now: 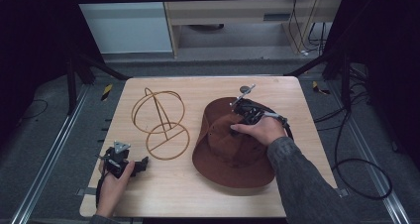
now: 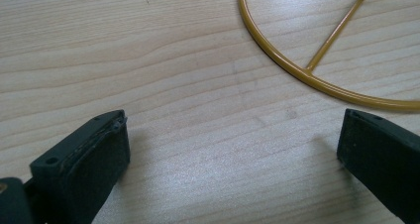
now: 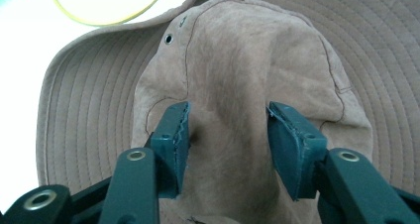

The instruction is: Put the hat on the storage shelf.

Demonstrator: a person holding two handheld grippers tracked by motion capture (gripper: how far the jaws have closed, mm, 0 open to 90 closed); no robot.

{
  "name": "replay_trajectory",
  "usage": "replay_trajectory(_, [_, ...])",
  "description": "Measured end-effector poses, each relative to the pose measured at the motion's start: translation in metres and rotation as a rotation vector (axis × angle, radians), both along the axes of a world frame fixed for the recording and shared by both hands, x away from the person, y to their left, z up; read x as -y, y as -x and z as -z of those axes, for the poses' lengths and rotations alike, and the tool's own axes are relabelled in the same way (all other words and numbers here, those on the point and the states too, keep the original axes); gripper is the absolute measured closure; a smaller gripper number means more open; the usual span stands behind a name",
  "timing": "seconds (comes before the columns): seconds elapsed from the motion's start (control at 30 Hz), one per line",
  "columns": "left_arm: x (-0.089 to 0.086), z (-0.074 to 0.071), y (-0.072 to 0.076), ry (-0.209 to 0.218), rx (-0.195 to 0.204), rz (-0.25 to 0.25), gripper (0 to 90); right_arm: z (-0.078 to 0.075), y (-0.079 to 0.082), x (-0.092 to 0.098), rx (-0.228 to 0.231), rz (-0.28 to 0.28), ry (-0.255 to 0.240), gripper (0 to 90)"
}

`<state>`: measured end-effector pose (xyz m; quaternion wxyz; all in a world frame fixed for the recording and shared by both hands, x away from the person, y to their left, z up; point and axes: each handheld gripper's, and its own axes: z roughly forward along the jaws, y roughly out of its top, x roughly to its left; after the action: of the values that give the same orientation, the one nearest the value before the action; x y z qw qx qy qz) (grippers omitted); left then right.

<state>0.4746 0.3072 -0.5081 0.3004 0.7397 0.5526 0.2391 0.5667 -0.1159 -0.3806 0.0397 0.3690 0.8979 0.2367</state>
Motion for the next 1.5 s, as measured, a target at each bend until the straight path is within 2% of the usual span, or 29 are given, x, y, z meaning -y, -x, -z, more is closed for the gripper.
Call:
replay_trajectory(0.17, [0.0, 0.0, 0.0, 0.0, 0.0, 0.0, 0.0, 0.004, 0.0, 0.001, -0.015, 0.001, 0.022, 51.4])
replay_trajectory(0.23, [0.0, 0.0, 0.0, 0.0, 0.0, 0.0, 0.0, 0.007, 0.0, 0.002, -0.016, 0.007, 0.013, 52.5])
replay_trajectory(0.27, [0.0, 0.0, 0.0, -0.001, 0.0, 0.0, 0.0, 0.01, 0.0, 0.002, -0.023, 0.01, 0.024, 54.2])
replay_trajectory(0.4, [0.001, 0.0, -0.001, 0.001, -0.001, 0.0, 0.0, 0.018, -0.001, 0.005, -0.03, -0.004, 0.033, 70.1])
replay_trajectory(0.53, [0.001, 0.0, -0.001, 0.001, -0.001, -0.001, 0.0, 0.018, -0.001, 0.007, -0.046, 0.0, 0.018, 85.9])
replay_trajectory(0.73, [0.001, 0.0, -0.001, 0.0, 0.0, -0.004, 0.0, 0.016, -0.002, 0.008, -0.038, -0.013, 0.007, 89.1])
replay_trajectory(0.83, [0.001, 0.0, -0.001, 0.0, -0.001, -0.002, 0.0, 0.01, 0.0, 0.01, -0.023, -0.012, -0.007, 89.1])
replay_trajectory(0.97, [0.0, 0.0, -0.002, 0.0, -0.001, 0.004, 0.0, -0.009, 0.006, 0.02, 0.013, -0.011, -0.035, 89.2])
replay_trajectory(1.2, [0.001, 0.0, -0.004, 0.008, 0.002, -0.001, 0.0, -0.035, 0.021, 0.033, 0.069, -0.012, -0.112, 89.2])
replay_trajectory(1.37, [0.001, 0.0, -0.004, 0.005, 0.001, 0.001, 0.0, -0.047, 0.026, 0.036, 0.094, -0.019, -0.121, 89.2])
replay_trajectory(1.4, [0.001, 0.0, -0.004, 0.001, -0.002, 0.004, 0.0, -0.054, 0.03, 0.039, 0.107, -0.022, -0.133, 89.2])
replay_trajectory(1.5, [0.001, 0.0, -0.005, 0.005, 0.001, 0.002, 0.0, -0.061, 0.032, 0.043, 0.118, -0.019, -0.146, 89.2])
